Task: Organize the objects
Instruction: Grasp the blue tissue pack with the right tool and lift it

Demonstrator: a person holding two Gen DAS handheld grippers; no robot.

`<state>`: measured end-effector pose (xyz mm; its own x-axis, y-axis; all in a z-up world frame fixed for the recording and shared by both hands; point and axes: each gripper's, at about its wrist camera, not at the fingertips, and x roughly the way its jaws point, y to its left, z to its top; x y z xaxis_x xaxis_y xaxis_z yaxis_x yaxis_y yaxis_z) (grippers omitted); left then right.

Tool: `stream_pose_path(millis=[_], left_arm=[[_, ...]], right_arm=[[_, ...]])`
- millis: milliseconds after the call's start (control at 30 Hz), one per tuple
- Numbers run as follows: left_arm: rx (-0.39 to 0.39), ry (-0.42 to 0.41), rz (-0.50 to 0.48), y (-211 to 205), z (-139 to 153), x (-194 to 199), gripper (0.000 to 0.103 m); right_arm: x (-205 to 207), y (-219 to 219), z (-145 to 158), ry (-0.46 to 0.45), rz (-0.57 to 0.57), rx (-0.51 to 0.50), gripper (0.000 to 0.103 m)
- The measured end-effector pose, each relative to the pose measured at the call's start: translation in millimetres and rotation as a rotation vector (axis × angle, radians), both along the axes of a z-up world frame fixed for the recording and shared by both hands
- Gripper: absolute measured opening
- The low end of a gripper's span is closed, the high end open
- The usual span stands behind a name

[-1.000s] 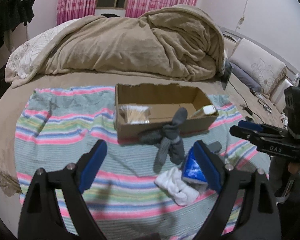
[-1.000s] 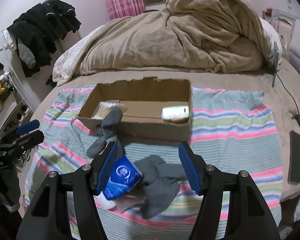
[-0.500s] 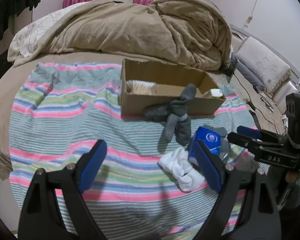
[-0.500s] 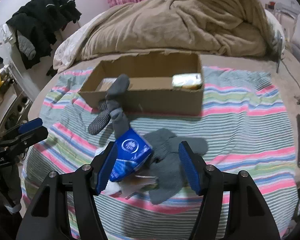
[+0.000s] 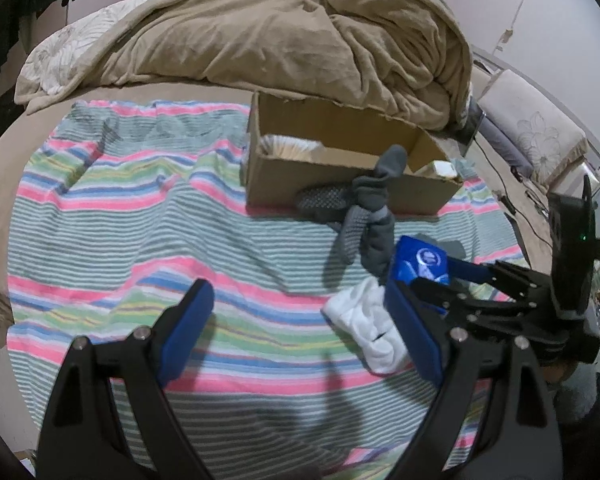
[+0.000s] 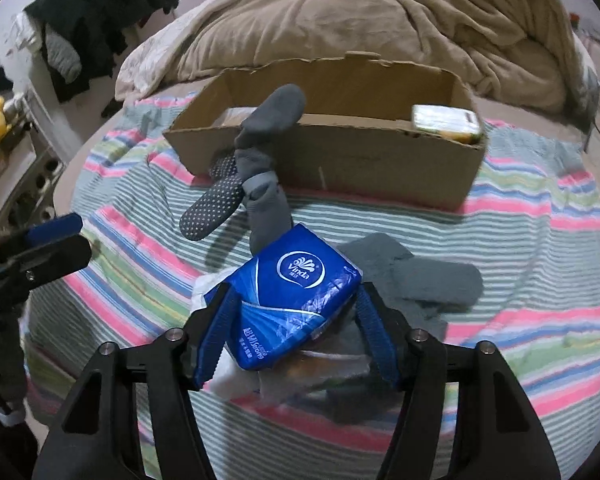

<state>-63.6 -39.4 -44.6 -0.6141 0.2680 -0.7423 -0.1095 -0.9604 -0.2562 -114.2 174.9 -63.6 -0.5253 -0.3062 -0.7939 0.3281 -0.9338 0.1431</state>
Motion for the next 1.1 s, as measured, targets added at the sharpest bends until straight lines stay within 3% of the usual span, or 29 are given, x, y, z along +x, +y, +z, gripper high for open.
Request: stream_pose_path(millis=[33, 100, 200, 367, 667, 833, 900, 1100], left_arm=[[-0.002, -0.002, -0.001, 1, -1, -1, 0.089], [-0.005, -0.008, -0.003, 2, -3, -3, 0.089], [-0.011, -0.01, -0.008, 7, -4, -8, 0.089], [-0.012, -0.02, -0.031, 20, -8, -23, 0.089], [-0.039, -0.026, -0.069, 57, -18, -61, 0.087], [-0.064, -0.031, -0.063, 72, -30, -79, 0.071], [-0.075, -0.031, -0.063, 76, -34, -84, 0.056], [-0.058, -0.027, -0.081, 87, -43, -94, 0.038]], right_arm=[[1, -1, 1, 0.012, 0.004, 0.005, 0.049], [3, -1, 4, 0.039, 0.013, 0.008, 0.031], [8, -3, 10, 0.088, 0.027, 0.034, 0.021], [14, 5, 23, 0.139, 0.027, 0.019, 0.013], [13, 50, 49, 0.208, -0.048, -0.025, 0.013], [12, 68, 51, 0.212, -0.069, -0.052, 0.013], [11, 73, 50, 0.208, -0.075, -0.062, 0.013], [12, 86, 49, 0.196, -0.089, -0.097, 0.013]])
